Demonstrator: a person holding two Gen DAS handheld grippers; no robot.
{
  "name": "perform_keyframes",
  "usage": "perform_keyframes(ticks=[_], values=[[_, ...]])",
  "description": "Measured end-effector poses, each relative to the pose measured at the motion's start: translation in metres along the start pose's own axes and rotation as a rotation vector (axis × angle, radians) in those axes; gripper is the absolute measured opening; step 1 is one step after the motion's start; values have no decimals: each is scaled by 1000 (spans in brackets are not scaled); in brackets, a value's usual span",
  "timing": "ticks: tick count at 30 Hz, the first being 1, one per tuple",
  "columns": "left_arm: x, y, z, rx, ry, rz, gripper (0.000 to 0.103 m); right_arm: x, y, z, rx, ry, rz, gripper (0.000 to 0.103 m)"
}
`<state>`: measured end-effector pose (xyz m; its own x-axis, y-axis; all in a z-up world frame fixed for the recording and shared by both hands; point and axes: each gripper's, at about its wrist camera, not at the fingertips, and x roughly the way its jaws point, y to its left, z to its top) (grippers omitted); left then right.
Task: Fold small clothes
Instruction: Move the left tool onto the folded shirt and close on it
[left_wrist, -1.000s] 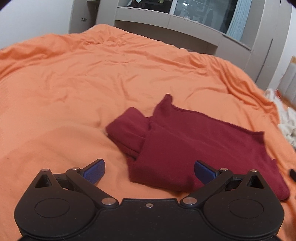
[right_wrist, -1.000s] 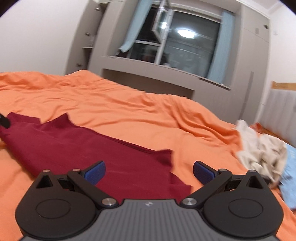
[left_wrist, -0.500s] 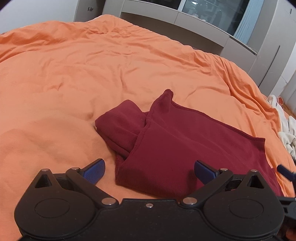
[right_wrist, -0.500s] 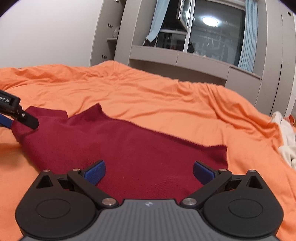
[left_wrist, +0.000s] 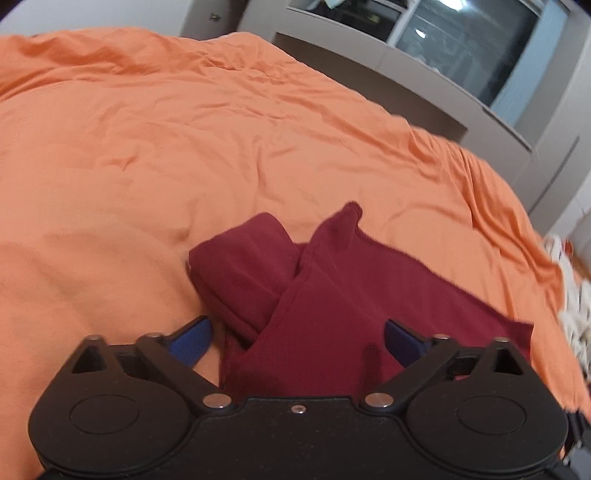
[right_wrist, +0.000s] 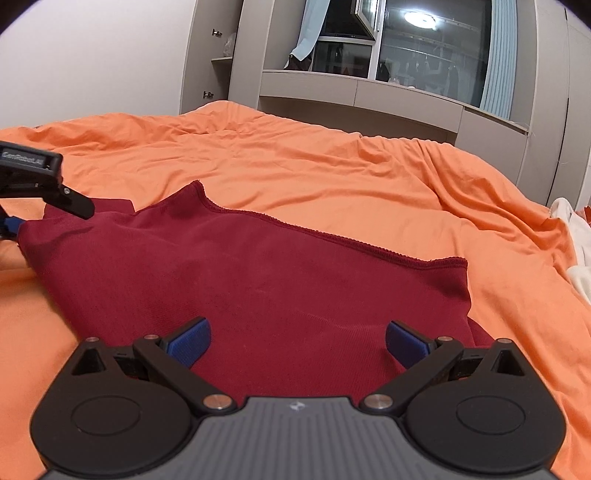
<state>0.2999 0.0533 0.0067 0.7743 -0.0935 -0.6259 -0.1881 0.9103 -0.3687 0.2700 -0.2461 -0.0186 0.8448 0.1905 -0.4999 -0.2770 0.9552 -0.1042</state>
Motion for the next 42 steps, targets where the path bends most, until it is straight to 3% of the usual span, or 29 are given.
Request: perform_keyframes(ticks=[5, 15, 27, 31, 34, 38, 41, 42], values=[[4, -2, 1, -15, -1, 26, 86, 2, -1, -2, 8, 13, 3, 103], [9, -10, -4, 60, 22, 40, 98, 4, -2, -5, 28, 24, 14, 103], [11, -15, -7, 117, 49, 44, 102, 5, -4, -9, 48, 16, 23, 103], [9, -19, -13, 146, 55, 10, 102, 5, -4, -10, 54, 15, 26, 103], [7, -14, -13, 113, 38, -12, 102, 6, -5, -10, 56, 15, 28, 103], [5, -5, -10, 33, 5, -2, 90, 6, -5, -10, 57, 14, 28, 103], [4, 0, -8, -3, -14, 18, 75, 6, -5, -10, 57, 14, 28, 103], [3, 1, -8, -14, -18, 19, 65, 6, -5, -10, 57, 14, 28, 103]])
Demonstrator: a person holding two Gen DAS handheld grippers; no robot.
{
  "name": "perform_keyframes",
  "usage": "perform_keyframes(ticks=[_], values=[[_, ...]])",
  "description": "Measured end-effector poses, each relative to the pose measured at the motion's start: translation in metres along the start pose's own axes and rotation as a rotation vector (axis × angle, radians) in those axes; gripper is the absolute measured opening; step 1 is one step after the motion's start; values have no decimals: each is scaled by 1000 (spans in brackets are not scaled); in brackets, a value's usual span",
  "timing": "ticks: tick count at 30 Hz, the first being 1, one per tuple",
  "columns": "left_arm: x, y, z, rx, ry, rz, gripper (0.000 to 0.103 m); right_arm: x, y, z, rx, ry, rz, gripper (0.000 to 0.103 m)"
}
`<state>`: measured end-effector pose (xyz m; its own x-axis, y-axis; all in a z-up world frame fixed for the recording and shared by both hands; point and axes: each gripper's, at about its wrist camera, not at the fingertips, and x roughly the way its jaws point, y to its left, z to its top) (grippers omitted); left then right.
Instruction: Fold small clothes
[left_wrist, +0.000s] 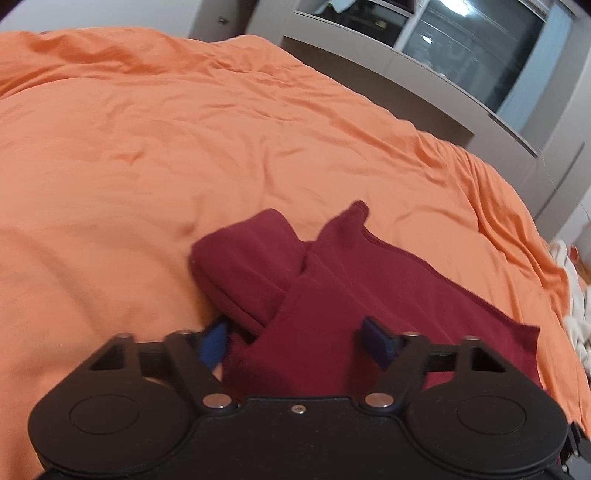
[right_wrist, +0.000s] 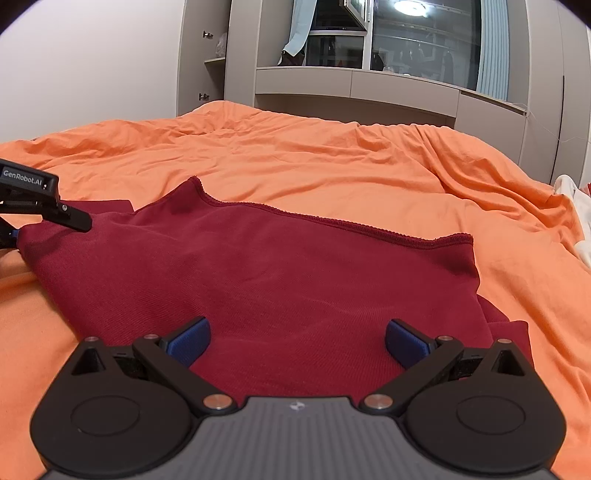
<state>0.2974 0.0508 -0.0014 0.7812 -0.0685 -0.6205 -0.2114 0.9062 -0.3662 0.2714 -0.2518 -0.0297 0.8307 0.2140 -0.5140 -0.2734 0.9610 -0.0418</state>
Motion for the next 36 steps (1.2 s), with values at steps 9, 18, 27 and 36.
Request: perform_keyframes(ticks=[9, 18, 27, 36], values=[[7, 9, 5, -78, 24, -31, 49, 0, 0, 0, 0, 0, 1, 103], [11, 4, 11, -70, 29, -10, 19, 0, 0, 0, 0, -1, 1, 103], [-4, -32, 22, 1, -62, -18, 15, -6, -3, 5, 21, -4, -2, 103], [-20, -93, 27, 218, -111, -96, 14, -27, -22, 17, 41, 5, -76, 103]])
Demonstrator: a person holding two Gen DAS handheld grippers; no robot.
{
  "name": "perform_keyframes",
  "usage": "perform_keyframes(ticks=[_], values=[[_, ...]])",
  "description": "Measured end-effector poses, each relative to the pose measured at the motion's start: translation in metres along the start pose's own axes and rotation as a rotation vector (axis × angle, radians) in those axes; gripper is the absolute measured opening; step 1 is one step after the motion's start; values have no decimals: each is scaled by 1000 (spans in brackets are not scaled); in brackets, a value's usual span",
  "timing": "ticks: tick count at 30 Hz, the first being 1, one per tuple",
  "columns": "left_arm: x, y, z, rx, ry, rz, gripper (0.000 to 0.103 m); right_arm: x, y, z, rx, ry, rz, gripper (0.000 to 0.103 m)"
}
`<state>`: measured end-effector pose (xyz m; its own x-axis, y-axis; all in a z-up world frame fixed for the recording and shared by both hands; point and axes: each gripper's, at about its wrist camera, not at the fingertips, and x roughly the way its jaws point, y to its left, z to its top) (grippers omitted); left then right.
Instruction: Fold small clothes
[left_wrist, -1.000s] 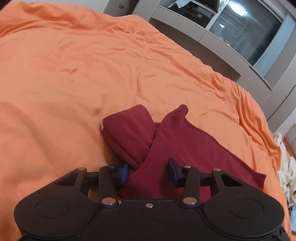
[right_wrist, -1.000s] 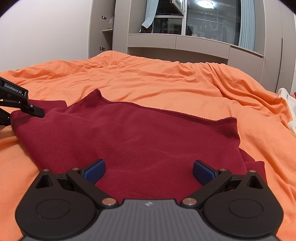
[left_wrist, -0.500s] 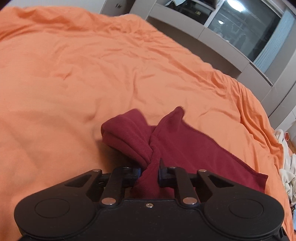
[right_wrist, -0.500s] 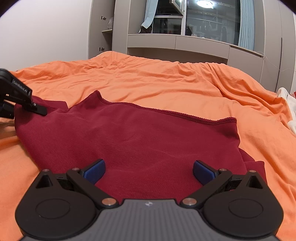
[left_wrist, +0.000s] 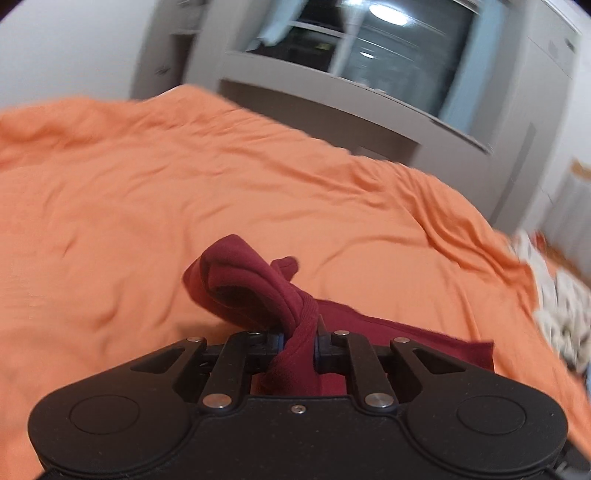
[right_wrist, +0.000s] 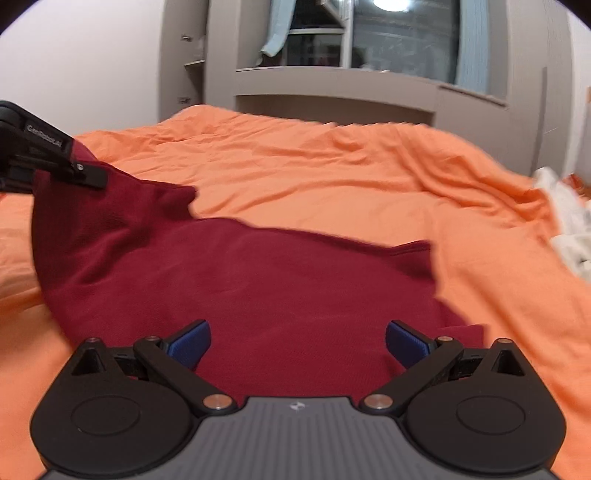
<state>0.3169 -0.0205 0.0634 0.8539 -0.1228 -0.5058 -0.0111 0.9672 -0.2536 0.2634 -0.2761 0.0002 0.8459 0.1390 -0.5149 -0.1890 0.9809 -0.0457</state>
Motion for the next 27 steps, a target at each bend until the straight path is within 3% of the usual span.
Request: perform_keyframes(ticks=[4, 8, 12, 16, 19, 24, 26, 27], values=[[1, -35, 12, 115, -1, -21, 14, -10, -23, 7, -21, -10, -126, 103], [0, -77, 16, 205, 7, -78, 13, -19, -57, 15, 31, -16, -190, 103], [-5, -126, 2, 300, 30, -167, 13, -30, -105, 23, 120, -20, -243, 103], [-8, -172, -33, 402, 78, -261, 13, -42, -157, 21, 251, -26, -300, 103], [-1, -196, -67, 476, 125, -306, 14, -48, -189, 17, 344, -27, -303, 103], [17, -206, -102, 533, 192, -309, 17, -49, -210, 12, 432, -22, -261, 103], [20, -203, -105, 538, 207, -321, 22, -46, -209, 13, 437, -18, -239, 103], [19, -203, -105, 541, 217, -346, 30, -44, -205, 14, 435, -14, -232, 103]])
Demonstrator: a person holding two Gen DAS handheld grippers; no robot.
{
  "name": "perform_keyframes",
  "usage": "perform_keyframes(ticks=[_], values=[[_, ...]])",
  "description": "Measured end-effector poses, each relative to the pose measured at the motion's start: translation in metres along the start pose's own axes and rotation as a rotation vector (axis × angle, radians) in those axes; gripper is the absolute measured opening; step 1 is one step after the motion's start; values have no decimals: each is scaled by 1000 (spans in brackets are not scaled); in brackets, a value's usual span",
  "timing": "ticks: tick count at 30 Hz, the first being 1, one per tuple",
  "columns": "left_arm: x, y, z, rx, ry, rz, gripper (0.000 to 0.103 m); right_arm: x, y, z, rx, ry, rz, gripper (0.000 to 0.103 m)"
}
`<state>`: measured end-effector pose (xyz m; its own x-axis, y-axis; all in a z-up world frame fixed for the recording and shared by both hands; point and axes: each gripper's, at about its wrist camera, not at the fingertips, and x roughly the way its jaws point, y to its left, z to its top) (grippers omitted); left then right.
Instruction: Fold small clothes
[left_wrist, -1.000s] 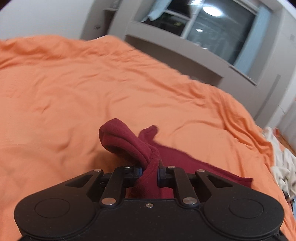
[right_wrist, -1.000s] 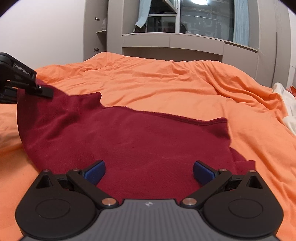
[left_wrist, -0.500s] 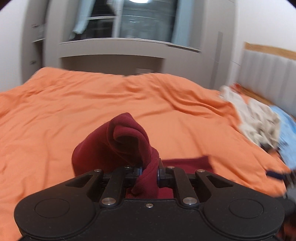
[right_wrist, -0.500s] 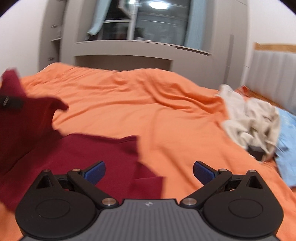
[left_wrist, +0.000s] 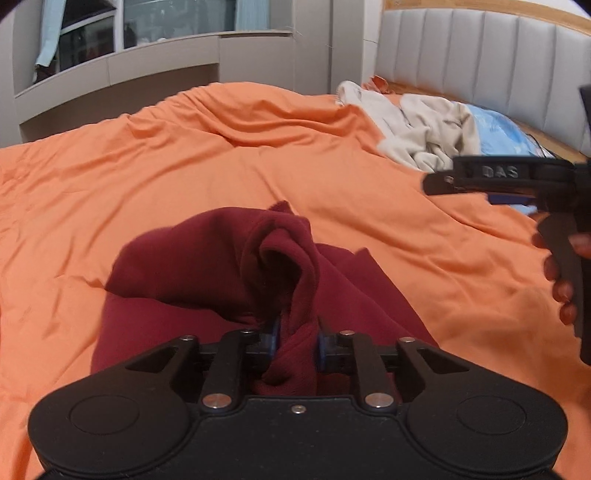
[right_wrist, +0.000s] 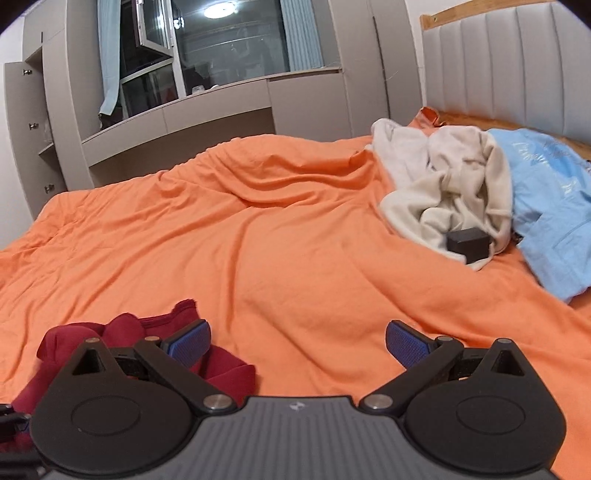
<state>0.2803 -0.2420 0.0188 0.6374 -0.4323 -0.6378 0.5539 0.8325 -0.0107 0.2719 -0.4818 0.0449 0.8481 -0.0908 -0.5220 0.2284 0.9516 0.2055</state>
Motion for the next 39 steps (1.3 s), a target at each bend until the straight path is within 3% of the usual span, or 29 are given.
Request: perform_keyframes(ticks=[4, 6, 10, 15, 21, 24, 26, 31, 36, 39], values=[[-13, 3, 0, -7, -1, -81, 48, 1, 12, 3, -5, 21, 56, 103], [-21, 4, -3, 7, -10, -84, 56, -1, 20, 6, -20, 32, 120, 103], [-40, 6, -15, 32, -52, -73, 84, -2, 40, 9, -46, 46, 262, 103], [-44, 17, -26, 69, -56, -38, 87, 13, 65, 4, -65, 118, 382, 103], [-45, 35, -31, 31, -63, -40, 87, 29, 91, -3, -124, 145, 432, 103], [-47, 35, -32, 38, -73, -25, 87, 33, 95, -9, -120, 134, 470, 98], [-46, 33, -32, 43, -73, -15, 84, 38, 97, -15, -124, 144, 481, 93], [-43, 32, -35, 40, -73, 7, 60, 51, 107, -26, -130, 184, 497, 54], [-43, 37, -37, -11, -88, -28, 33, 47, 110, -36, -136, 158, 459, 52], [-38, 34, -36, -15, -93, -26, 14, 43, 107, -39, -148, 116, 426, 31]])
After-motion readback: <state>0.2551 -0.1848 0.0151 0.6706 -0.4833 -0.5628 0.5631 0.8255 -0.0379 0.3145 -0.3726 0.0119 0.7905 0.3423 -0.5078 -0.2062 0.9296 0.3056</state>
